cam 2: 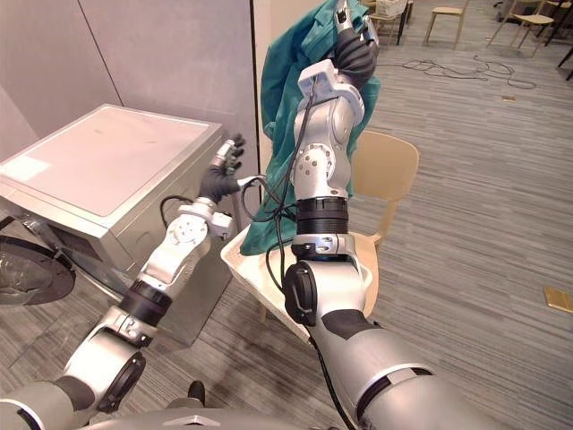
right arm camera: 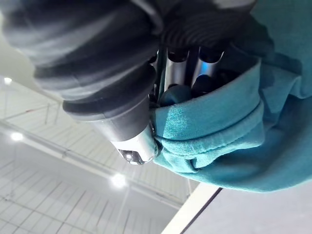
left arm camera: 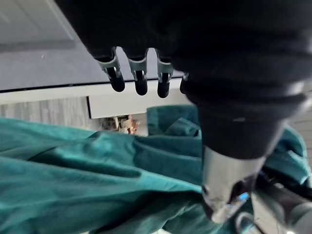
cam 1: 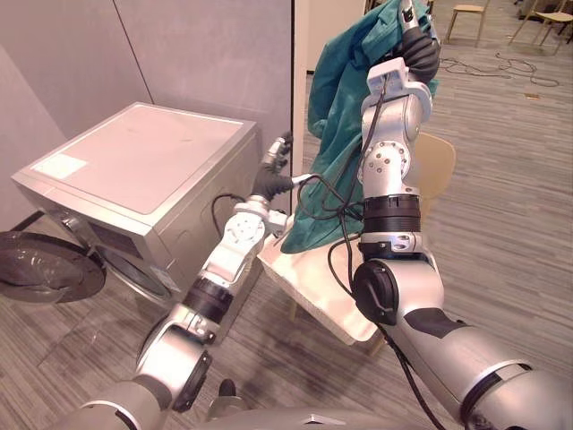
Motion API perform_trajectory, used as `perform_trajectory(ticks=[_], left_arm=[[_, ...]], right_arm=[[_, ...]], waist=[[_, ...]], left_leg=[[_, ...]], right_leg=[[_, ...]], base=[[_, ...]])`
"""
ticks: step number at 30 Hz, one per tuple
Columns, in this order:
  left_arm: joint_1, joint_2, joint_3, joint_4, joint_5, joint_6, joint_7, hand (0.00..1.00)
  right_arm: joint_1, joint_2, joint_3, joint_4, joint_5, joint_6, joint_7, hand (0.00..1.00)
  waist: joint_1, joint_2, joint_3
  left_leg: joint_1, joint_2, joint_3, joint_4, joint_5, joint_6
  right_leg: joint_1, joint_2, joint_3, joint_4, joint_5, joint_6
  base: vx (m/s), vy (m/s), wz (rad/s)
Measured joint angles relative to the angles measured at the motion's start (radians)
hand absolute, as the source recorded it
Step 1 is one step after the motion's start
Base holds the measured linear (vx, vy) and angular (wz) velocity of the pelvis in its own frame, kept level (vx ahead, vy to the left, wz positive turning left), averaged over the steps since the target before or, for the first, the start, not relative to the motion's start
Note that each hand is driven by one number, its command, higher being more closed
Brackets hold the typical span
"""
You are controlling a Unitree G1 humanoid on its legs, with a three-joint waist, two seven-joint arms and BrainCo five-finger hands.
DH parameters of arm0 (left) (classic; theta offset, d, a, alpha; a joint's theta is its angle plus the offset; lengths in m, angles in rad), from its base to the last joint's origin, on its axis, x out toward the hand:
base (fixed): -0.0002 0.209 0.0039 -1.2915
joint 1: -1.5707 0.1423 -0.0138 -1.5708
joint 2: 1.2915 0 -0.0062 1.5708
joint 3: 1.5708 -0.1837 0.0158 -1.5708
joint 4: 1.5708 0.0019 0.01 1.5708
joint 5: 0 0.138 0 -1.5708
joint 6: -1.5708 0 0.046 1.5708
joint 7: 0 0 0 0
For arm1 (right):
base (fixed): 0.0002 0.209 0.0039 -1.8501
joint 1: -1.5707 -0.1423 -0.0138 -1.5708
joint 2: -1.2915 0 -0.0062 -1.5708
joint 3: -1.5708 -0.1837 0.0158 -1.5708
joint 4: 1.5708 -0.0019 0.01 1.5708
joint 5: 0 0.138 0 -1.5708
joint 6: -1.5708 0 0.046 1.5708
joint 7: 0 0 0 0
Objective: Pick up the laundry basket with both hands and put the clothes into the washing machine.
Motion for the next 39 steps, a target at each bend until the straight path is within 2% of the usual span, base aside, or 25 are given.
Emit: perform_trajectory(ticks=[4,9,15,22,26,32,39], left_arm=[[-0.062,0.01,-0.056,0.083,0.012,0.015,-0.011,0.0],[-0.129,0.012,-0.095,0.196,0.021,0.032,-0.013,0.0],[-0.194,-0.01,-0.085,0.305,0.02,0.038,0.012,0.0],[-0.238,-0.063,0.009,0.382,-0.029,0.039,0.056,0.0],[-0.271,-0.11,0.107,0.46,-0.081,0.043,0.082,0.0],[-0.272,-0.12,0.229,0.483,-0.121,0.053,0.124,0.0],[-0.353,-0.13,0.234,0.494,-0.148,0.054,0.144,0.0]], right_arm=[[-0.052,-0.001,0.0,0.0,0.0,-0.001,-0.002,1.0],[-0.094,0.031,0.021,0.0,0.0,-0.002,-0.001,1.0],[-0.094,0.045,0.045,0.0,0.0,-0.002,0.002,1.0],[-0.094,0.051,0.04,0.001,-0.001,-0.002,0.0,1.0],[-0.094,0.072,0.027,0.002,-0.038,-0.002,-0.002,1.0],[-0.093,0.087,0.018,0.002,-0.058,-0.002,-0.004,1.0],[-0.081,0.115,-0.006,0.002,-0.078,-0.003,-0.004,1.0]], waist=[[-0.004,-0.017,0.011],[-0.021,-0.061,0.04],[-0.025,-0.069,0.045],[-0.051,-0.088,0.058],[-0.06,-0.094,0.061],[-0.075,-0.109,0.071],[-0.076,-0.122,0.075]], left_leg=[[0.002,0.005,0.001,0.0,-0.006,-0.003],[0.002,0.006,0.007,0.0,-0.012,-0.001],[-0.016,0.006,0.007,0.0,-0.006,0.0],[-0.017,0.007,0.006,0.0,-0.002,-0.002],[-0.02,0.007,0.002,0.0,-0.002,-0.002],[-0.036,0.008,0.0,-0.001,-0.002,-0.002],[-0.047,0.008,0.0,-0.001,0.003,-0.002]], right_leg=[[0.0,0.004,0.002,0.004,-0.004,-0.006],[-0.004,0.004,0.007,0.006,-0.011,-0.015],[-0.025,0.004,0.007,0.01,-0.011,-0.014],[-0.033,0.004,0.007,0.022,-0.009,-0.011],[-0.036,0.004,0.005,0.027,-0.013,-0.011],[-0.053,0.004,0.003,0.032,-0.017,-0.009],[-0.064,0.004,0.004,0.034,-0.015,-0.009]], base=[[-0.03,-0.001,0.0],[-0.06,-0.001,-0.01],[-0.01,-0.002,-0.01],[0.0,-0.001,0.0],[-0.02,0.0,0.02],[-0.04,0.002,0.02],[0.0,-0.001,-0.01]])
